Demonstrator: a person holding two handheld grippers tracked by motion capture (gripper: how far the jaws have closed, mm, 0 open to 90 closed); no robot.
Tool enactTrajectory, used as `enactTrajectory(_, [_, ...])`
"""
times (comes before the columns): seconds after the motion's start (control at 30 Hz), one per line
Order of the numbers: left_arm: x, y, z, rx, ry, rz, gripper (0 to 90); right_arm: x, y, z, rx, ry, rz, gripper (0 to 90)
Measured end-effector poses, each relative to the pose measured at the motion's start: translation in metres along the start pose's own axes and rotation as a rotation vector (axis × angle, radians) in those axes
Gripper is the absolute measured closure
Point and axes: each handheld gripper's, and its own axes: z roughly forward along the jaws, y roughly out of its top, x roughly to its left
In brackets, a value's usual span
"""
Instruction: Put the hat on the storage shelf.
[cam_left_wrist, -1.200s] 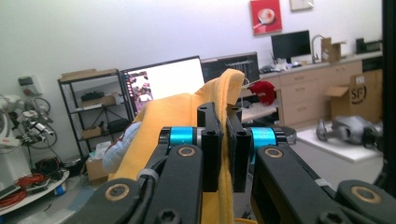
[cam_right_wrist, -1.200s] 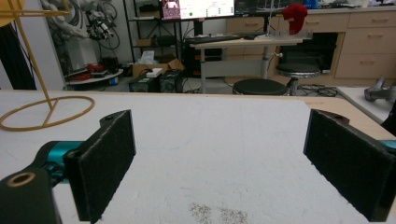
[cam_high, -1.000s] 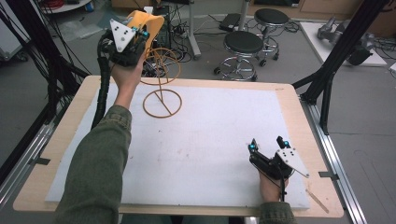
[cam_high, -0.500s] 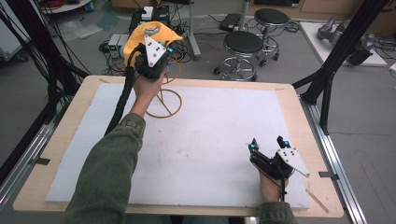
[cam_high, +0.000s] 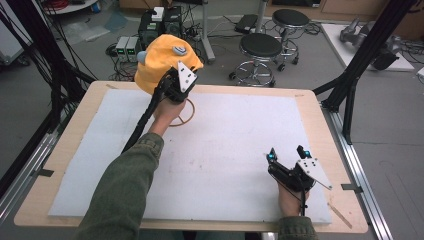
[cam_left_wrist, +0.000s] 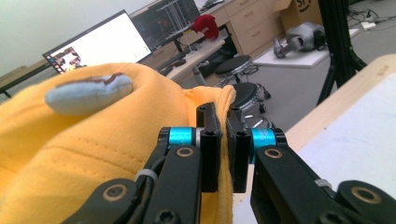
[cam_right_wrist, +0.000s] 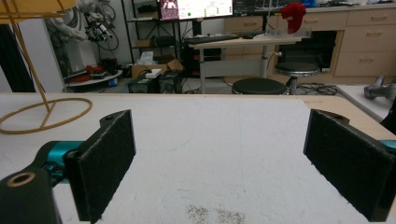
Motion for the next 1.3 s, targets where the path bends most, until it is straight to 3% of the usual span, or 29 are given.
enactTrajectory(0.13, [-0.011,-0.009,-0.001,0.024,-0.003,0.017,86.2,0.000,0.000,0.000,0.000,-0.002,0.002,7.9])
enactTrajectory(0.27, [-0.015,-0.017,-0.001,0.038,-0.009,0.005,86.0,0.000,0.000,0.000,0.001,0.000,0.002,7.9])
enactTrajectory(0.53, [-0.011,-0.021,-0.005,0.020,-0.028,-0.023,82.5,0.000,0.000,0.000,0.003,-0.003,0.003,7.9])
enactTrajectory(0.8, [-0.007,-0.012,-0.013,-0.028,-0.067,-0.101,62.1,0.000,0.000,0.000,0.000,-0.004,0.000,7.9])
enactTrajectory(0.93, [-0.002,-0.006,-0.020,-0.076,-0.067,-0.142,52.2,0.000,0.000,0.000,0.000,-0.002,0.000,7.9])
enactTrajectory(1.03, [0.008,-0.003,-0.027,-0.112,-0.081,-0.205,42.6,0.000,0.000,0.000,0.003,-0.001,0.003,7.9])
enactTrajectory(1.3, [0.036,-0.001,-0.048,-0.195,-0.069,-0.293,30.7,0.001,0.000,-0.001,0.006,-0.002,0.010,7.9])
